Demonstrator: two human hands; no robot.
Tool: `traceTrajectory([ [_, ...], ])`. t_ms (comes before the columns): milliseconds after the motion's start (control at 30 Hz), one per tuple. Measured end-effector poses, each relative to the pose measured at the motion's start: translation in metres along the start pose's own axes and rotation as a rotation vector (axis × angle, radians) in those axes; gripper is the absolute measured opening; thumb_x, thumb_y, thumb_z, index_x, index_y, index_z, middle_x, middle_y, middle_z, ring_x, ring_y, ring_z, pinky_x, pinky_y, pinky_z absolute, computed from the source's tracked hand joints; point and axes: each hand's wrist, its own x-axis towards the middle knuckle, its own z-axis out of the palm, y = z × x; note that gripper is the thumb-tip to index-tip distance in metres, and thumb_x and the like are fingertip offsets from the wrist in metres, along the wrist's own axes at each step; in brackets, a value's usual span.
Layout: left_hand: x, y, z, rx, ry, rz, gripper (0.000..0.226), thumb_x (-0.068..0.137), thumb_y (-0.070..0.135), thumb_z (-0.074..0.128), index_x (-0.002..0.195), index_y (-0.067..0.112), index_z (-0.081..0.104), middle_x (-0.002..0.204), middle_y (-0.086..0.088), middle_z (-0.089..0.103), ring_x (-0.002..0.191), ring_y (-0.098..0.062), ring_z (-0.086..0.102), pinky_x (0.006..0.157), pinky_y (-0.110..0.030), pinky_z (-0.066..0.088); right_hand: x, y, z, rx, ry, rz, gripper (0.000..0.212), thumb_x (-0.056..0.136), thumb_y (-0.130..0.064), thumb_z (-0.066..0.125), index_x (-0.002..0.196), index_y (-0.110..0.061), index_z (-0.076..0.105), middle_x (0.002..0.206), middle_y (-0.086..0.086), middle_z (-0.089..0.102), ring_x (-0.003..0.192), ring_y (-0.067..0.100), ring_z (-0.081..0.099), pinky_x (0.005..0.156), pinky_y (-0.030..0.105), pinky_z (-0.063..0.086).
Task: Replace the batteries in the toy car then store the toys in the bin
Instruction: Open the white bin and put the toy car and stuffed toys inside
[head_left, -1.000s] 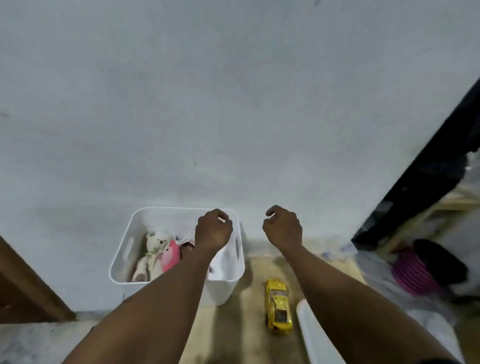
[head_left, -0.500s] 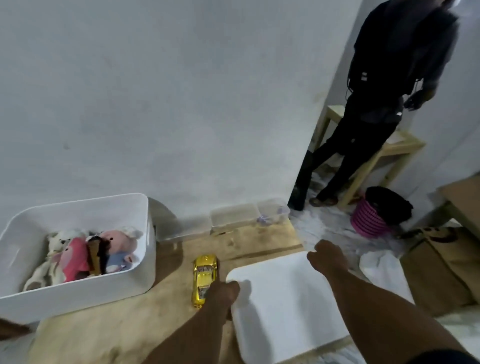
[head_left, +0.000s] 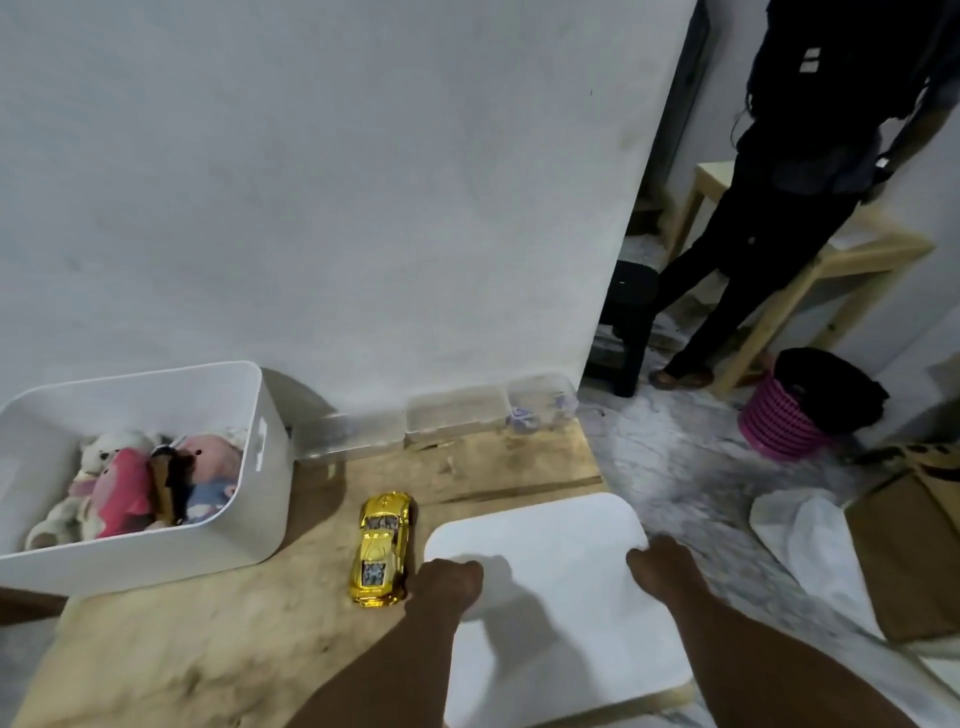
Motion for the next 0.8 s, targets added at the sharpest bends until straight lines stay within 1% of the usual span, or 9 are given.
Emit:
traceTrajectory([
  [167,0.002,0.009,-0.01,-0.157,0.043,0.018,0.066,0.077,0.043,0.058,0.132,0.007,0.052,0.126,-0.014,0.057,0.108,-0.032,0.059,0.094,-0.042,0.053,-0.006,-0.007,-0.013,-0.02,0.148,0.006,0.044,0.089,-0.027,0.05,0.127,-0.006,0.056,0.132,0.018,0.057,0.12,0.035,0.055,0.094,0.039,0.044],
  [267,-0.008,0.028,-0.026,-0.291,0.049,0.092,0.063,0.07,0.044,0.06,0.122,0.007,0.059,0.111,-0.01,0.064,0.095,-0.031,0.062,0.088,-0.039,0.055,-0.007,-0.019,-0.037,0.011,0.259,-0.031,0.041,0.094,-0.03,0.046,0.126,-0.007,0.055,0.131,0.02,0.057,0.118,0.036,0.055,0.094,0.041,0.043],
  [333,-0.023,0.042,-0.043,-0.44,0.033,0.117,0.054,0.072,0.039,0.065,0.114,0.006,0.063,0.1,-0.009,0.064,0.086,-0.03,0.06,0.085,-0.036,0.054,-0.006,-0.035,-0.058,0.059,0.3,-0.07,0.033,0.094,-0.027,0.043,0.116,-0.006,0.057,0.124,0.022,0.06,0.111,0.038,0.057,0.086,0.04,0.043],
  [433,-0.036,0.057,-0.068,-0.566,-0.009,0.186,0.029,0.084,0.023,0.066,0.107,0.005,0.065,0.083,-0.007,0.059,0.072,-0.023,0.052,0.067,-0.027,0.041,-0.004,-0.057,-0.088,0.139,0.357,-0.128,0.028,0.094,-0.017,0.043,0.109,-0.002,0.06,0.115,0.026,0.061,0.102,0.041,0.057,0.083,0.041,0.042],
  [500,-0.04,0.065,-0.087,-0.566,0.033,0.26,0.029,0.083,0.021,0.065,0.109,0.008,0.066,0.09,-0.006,0.064,0.079,-0.024,0.059,0.071,-0.028,0.047,-0.012,-0.073,-0.103,0.142,0.371,-0.191,0.026,0.093,-0.016,0.045,0.105,-0.001,0.062,0.093,0.02,0.062,0.084,0.035,0.056,0.073,0.037,0.042],
  [533,-0.043,0.069,-0.098,-0.551,0.077,0.292,0.035,0.082,0.023,0.064,0.114,0.012,0.065,0.103,-0.006,0.068,0.092,-0.026,0.063,0.081,-0.031,0.052,-0.017,-0.082,-0.109,0.15,0.385,-0.229,0.024,0.092,-0.015,0.047,0.103,-0.002,0.063,0.084,0.016,0.059,0.078,0.032,0.053,0.07,0.035,0.042],
  [600,-0.049,0.072,-0.128,-0.56,0.18,0.353,0.044,0.081,0.025,0.063,0.124,0.019,0.061,0.123,-0.002,0.065,0.111,-0.025,0.061,0.097,-0.032,0.05,-0.031,-0.11,-0.114,0.187,0.441,-0.29,0.024,0.09,-0.015,0.049,0.103,-0.004,0.065,0.084,0.017,0.06,0.076,0.033,0.055,0.068,0.034,0.043],
  [667,-0.057,0.069,-0.169,-0.565,0.32,0.435,0.046,0.083,0.022,0.06,0.129,0.021,0.058,0.127,0.0,0.063,0.116,-0.024,0.06,0.098,-0.028,0.047,-0.055,-0.148,-0.108,0.227,0.518,-0.345,0.026,0.091,-0.017,0.048,0.103,-0.004,0.066,0.093,0.023,0.064,0.083,0.038,0.059,0.07,0.035,0.042],
  [800,-0.061,0.043,-0.266,-0.583,0.539,0.523,0.045,0.082,0.009,0.057,0.125,0.018,0.064,0.12,-0.005,0.068,0.112,-0.025,0.063,0.092,-0.028,0.048,-0.109,-0.226,-0.08,0.321,0.592,-0.578,0.04,0.091,-0.032,0.046,0.091,0.001,0.069,0.086,0.024,0.068,0.084,0.039,0.063,0.073,0.037,0.044],
])
